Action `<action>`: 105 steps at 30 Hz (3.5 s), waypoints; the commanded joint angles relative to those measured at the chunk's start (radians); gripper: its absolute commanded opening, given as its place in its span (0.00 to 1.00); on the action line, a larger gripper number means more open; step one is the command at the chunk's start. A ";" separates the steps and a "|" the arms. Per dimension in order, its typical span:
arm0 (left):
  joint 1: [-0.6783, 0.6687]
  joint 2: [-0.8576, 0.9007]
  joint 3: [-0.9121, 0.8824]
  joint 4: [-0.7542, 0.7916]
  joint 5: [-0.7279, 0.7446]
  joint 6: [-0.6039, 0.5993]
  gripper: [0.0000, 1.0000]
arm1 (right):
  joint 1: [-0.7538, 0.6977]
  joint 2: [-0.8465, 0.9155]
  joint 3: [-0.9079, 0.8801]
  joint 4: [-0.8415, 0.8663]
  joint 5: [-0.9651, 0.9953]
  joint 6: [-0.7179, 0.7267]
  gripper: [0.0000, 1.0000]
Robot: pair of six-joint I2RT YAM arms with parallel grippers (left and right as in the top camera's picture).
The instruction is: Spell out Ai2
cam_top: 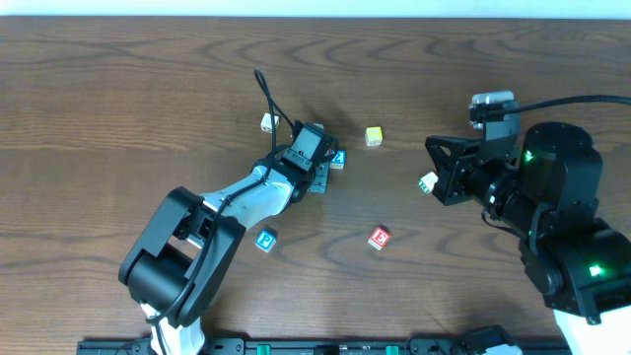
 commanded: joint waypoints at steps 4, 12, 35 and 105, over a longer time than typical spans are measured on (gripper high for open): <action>0.003 0.048 0.002 0.001 -0.017 -0.012 0.06 | -0.004 -0.002 0.018 -0.004 0.009 -0.008 0.02; 0.003 -0.020 0.030 -0.181 -0.018 -0.012 0.06 | -0.004 0.004 0.018 -0.012 0.016 -0.007 0.02; 0.407 -0.838 0.036 -0.598 0.047 0.134 0.58 | -0.002 0.012 0.018 -0.134 -0.073 -0.080 0.68; 0.658 -1.912 -0.832 -0.441 0.118 0.394 0.95 | -0.002 -0.158 0.018 -0.360 -0.054 -0.061 0.99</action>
